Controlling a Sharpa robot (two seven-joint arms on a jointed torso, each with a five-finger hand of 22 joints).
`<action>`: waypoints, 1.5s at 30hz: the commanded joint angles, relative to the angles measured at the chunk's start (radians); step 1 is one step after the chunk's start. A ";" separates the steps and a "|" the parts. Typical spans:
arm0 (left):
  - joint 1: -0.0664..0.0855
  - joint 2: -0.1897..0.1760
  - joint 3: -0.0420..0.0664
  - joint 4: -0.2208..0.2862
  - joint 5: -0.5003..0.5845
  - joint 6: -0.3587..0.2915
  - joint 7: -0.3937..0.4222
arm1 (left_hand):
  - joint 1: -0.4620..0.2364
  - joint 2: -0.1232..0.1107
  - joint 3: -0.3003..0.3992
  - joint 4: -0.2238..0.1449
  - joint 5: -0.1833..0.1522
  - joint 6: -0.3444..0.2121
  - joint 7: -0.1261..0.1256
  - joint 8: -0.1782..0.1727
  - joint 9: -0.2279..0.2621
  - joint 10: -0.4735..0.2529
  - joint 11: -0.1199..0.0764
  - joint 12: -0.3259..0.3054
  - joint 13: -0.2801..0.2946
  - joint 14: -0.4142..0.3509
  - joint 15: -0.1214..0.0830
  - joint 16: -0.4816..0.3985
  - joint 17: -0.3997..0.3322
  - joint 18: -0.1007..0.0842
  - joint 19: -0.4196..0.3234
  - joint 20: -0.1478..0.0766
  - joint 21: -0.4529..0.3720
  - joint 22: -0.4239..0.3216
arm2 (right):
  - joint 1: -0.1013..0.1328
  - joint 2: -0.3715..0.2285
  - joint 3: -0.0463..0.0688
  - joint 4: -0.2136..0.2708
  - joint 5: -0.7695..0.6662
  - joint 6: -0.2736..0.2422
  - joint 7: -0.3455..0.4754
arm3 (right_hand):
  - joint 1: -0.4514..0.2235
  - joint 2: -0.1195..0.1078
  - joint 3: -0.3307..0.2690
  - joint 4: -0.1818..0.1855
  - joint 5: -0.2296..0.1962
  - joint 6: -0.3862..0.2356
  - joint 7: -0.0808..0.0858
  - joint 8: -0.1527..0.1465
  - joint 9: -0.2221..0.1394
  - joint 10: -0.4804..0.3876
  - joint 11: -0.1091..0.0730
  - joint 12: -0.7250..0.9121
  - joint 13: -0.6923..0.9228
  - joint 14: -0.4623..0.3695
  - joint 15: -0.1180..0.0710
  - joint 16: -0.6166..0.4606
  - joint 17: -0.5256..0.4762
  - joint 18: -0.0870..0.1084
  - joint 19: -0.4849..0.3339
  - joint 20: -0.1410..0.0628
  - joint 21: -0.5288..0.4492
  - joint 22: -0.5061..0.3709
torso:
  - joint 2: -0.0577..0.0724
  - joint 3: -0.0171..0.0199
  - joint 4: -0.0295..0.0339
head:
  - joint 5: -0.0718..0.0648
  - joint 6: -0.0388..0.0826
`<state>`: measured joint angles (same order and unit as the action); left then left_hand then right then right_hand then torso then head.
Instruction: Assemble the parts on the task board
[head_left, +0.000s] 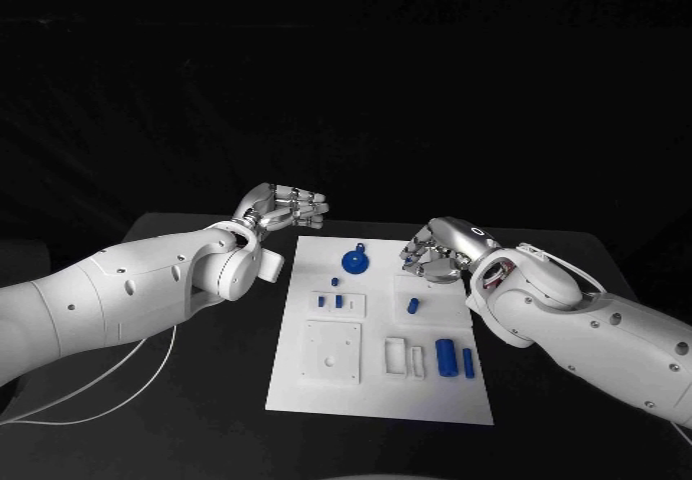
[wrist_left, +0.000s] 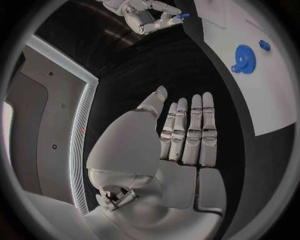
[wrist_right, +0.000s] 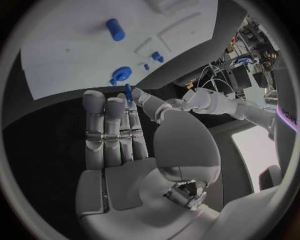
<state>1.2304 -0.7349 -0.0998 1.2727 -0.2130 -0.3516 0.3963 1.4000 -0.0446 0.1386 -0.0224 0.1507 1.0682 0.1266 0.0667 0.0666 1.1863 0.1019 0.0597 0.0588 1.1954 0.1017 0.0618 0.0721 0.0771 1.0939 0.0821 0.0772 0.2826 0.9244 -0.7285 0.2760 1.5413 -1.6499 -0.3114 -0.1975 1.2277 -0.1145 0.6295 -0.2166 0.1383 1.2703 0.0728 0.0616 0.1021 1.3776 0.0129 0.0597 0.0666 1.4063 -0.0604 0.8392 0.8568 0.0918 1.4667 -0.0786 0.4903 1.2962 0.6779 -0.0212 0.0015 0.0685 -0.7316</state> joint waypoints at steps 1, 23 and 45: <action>0.001 0.007 0.001 0.004 0.008 0.012 0.004 | 0.002 0.008 -0.005 0.003 -0.004 0.002 0.002 -0.003 0.000 -0.004 0.005 0.000 0.000 0.007 -0.002 0.000 0.001 0.003 0.009 0.001 0.006 -0.001 | -0.009 0.010 -0.006 0.018 0.007 0.005 0.027 | 0.005 0.012 -0.007 0.002 0.004 0.004 0.002 0.003 0.001 -0.002 0.003 0.004 0.000 -0.001 -0.005 -0.007 0.001 0.020 0.043 -0.009 -0.004 -0.001 | -0.001 -0.0016 0.0016 | 0.022 -0.004; 0.006 0.040 0.001 0.008 0.006 -0.001 -0.001 | 0.011 0.011 -0.007 0.004 -0.003 0.000 0.003 -0.003 0.000 -0.006 0.006 0.000 0.000 0.005 -0.001 0.000 0.001 0.003 0.008 0.001 0.010 -0.012 | -0.043 0.119 -0.137 0.000 -0.145 0.011 0.023 | 0.008 0.012 -0.005 -0.002 0.001 0.005 0.002 0.003 0.002 -0.001 0.003 0.003 0.000 0.000 -0.004 -0.007 0.003 0.020 0.044 -0.009 -0.001 0.002 | 0.002 0.0003 -0.0003 | 0.089 -0.043; 0.007 0.058 0.001 0.004 0.006 0.009 -0.007 | 0.011 0.011 -0.007 0.004 -0.003 0.000 0.003 -0.003 0.000 -0.006 0.006 0.000 0.000 0.005 -0.001 0.000 0.001 0.003 0.008 0.001 0.010 -0.012 | -0.051 0.154 -0.187 -0.026 -0.182 0.001 0.017 | 0.006 0.013 -0.003 -0.005 -0.002 0.006 0.001 0.003 0.002 0.000 0.003 0.004 0.000 0.000 -0.003 -0.008 0.004 0.020 0.043 -0.008 -0.003 0.005 | 0.002 0.0001 0.0013 | 0.111 -0.057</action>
<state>1.2359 -0.6796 -0.1001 1.2755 -0.2116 -0.3524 0.3855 1.4040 -0.0407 0.1347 -0.0185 0.1507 1.0682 0.1266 0.0667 0.0666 1.1826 0.1055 0.0596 0.0587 1.1953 0.1018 0.0618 0.0720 0.0772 1.0938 0.0821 0.0843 0.2720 0.8745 -0.5761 0.0893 1.5168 -1.8072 -0.3104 -0.1835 1.2335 -0.1091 0.6277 -0.2181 0.1364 1.2679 0.0749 0.0609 0.1029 1.3736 0.0163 0.0609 0.0659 1.4060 -0.0597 0.8355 0.8599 0.1007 1.4665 -0.0781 0.4877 1.3003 0.6789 -0.0221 0.0019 0.1767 -0.7874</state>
